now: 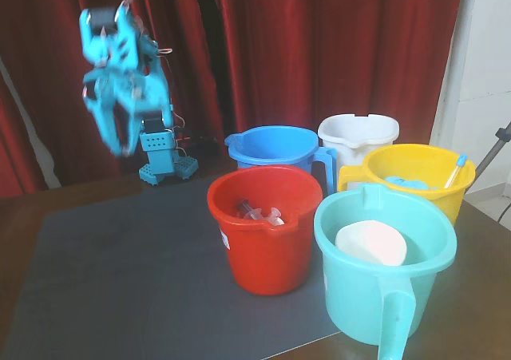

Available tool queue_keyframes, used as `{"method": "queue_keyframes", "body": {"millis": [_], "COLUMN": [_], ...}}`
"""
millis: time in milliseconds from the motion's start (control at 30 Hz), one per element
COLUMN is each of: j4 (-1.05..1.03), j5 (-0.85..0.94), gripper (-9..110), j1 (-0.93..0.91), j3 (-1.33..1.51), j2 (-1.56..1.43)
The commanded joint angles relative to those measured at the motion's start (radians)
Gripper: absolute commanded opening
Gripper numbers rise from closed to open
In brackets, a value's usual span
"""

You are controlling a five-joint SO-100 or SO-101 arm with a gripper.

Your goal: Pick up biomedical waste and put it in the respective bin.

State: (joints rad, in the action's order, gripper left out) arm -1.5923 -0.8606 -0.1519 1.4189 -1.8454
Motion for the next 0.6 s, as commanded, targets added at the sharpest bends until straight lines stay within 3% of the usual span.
{"method": "queue_keyframes", "body": {"millis": [0,233,567], "j4": [-0.218,-0.225,-0.107], "j5": [-0.072,-0.295,-0.314], "gripper": [0,0,0], "j1": [0.104,0.422,0.689], "j3": [-0.152,-0.241,-0.272], "j2": [-0.048,-0.043,0.179]}}
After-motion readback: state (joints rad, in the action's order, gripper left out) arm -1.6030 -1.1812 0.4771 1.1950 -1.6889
